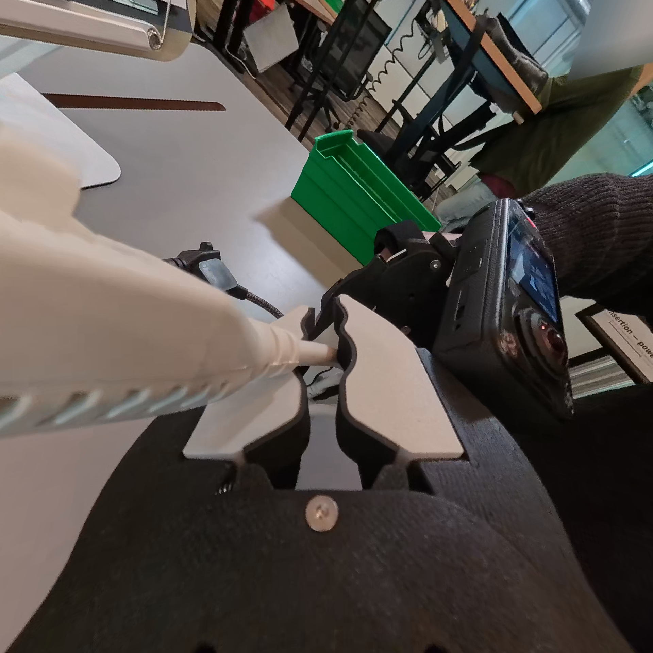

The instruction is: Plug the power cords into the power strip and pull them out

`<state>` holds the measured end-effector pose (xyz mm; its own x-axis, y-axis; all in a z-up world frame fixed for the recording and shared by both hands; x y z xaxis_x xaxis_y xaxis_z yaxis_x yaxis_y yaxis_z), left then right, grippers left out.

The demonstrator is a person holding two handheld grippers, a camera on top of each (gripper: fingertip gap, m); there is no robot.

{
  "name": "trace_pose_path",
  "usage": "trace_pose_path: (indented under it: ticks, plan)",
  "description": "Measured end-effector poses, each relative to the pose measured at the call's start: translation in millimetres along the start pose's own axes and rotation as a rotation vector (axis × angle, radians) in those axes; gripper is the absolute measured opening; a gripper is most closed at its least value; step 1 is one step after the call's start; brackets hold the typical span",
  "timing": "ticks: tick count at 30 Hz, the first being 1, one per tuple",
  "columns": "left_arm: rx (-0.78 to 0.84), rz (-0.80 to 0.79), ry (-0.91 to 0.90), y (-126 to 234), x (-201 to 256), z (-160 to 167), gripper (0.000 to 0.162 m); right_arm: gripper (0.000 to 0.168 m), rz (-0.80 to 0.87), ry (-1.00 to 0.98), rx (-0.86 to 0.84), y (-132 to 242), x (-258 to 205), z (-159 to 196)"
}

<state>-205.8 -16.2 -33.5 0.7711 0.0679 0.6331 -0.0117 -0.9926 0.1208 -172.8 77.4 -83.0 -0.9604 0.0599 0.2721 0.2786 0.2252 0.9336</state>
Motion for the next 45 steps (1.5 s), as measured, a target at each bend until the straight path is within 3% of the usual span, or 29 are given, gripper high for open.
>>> trace_pose_path:
  ticks: [1, 5, 9, 12, 13, 17, 19, 25, 28, 31, 34, 36, 38, 41, 42, 44, 45]
  plan:
    - [-0.010, -0.003, 0.001, -0.3, 0.7, 0.1, 0.014, 0.016, 0.007, -0.019, 0.013, 0.2, -0.4, 1.1]
    - [-0.059, -0.029, 0.004, -1.8, 4.2, 2.8, 0.021, 0.016, 0.019, -0.104, 0.104, 0.2, -1.0, 7.6]
    - [-0.028, 0.022, 0.054, -0.9, 11.2, 3.1, 0.054, 0.030, -0.037, -0.234, 0.195, 2.0, -6.3, 12.1]
    - [-0.057, -0.042, 0.049, 5.2, 17.5, 8.1, 0.080, 0.072, -0.139, -0.386, 0.302, 7.6, -18.7, 14.7]
    - [-0.074, -0.063, 0.039, 7.8, 21.0, 9.7, 0.088, 0.076, -0.132, -0.420, 0.343, 8.7, -20.8, 17.5]
    - [-0.124, -0.123, 0.009, 12.2, 34.3, 7.6, 0.114, 0.073, -0.006, -0.462, 0.477, 2.4, -25.2, 29.6]
    - [-0.154, -0.184, -0.039, 12.9, 39.8, 8.4, 0.119, 0.072, 0.013, -0.511, 0.562, -0.4, -29.6, 32.1]
    - [-0.342, -0.392, -0.108, 31.4, 49.7, 34.4, 0.147, 0.070, 0.211, -0.632, 0.756, 11.5, -42.9, 67.0]
    - [-0.241, -0.437, -0.234, 48.2, 75.2, 38.6, 0.148, 0.062, 0.234, -0.724, 0.921, 31.4, -54.2, 87.3]
    - [0.059, -0.437, -0.438, 62.0, 114.3, 44.0, 0.147, 0.051, 0.186, -0.810, 1.041, 40.9, -64.8, 101.2]
    - [0.405, -0.449, -0.715, 71.8, 150.1, 54.0, 0.147, 0.045, 0.138, -0.816, 1.073, 37.2, -68.5, 102.4]
    - [0.432, -0.436, -0.763, 67.4, 160.0, 59.5, 0.147, 0.043, 0.155, -0.765, 1.047, 32.4, -68.4, 98.2]
    - [0.430, -0.412, -0.747, 63.5, 168.3, 57.7, 0.136, 0.040, 0.201, -0.703, 1.015, 29.4, -70.4, 93.2]
    - [0.511, -0.351, -0.828, 68.7, 193.2, 49.8, 0.071, 0.037, 0.284, -0.608, 1.005, 32.6, -75.5, 86.5]
    - [0.537, -0.342, -0.878, 70.8, 202.7, 47.0, 0.058, 0.036, 0.309, -0.587, 1.007, 34.0, -76.9, 85.1]
    - [0.547, -0.347, -0.952, 75.7, 221.4, 38.3, 0.010, 0.034, 0.334, -0.563, 1.007, 34.4, -78.7, 83.5]
    - [0.595, -0.368, -0.996, 80.5, 231.0, 30.6, 0.002, 0.033, 0.341, -0.559, 1.001, 33.4, -78.4, 83.0]
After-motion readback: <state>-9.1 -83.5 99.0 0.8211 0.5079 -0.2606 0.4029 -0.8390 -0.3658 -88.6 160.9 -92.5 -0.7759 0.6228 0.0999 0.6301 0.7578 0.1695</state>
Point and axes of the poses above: each gripper's, where its closed fingertips meet, y back along the fingers, z out of its underside, x = y × z across the jaws, the point moved 7 cm from there along y, back along the fingers, and after that the axes turned 15 degrees about z, right-handed, at the moved point
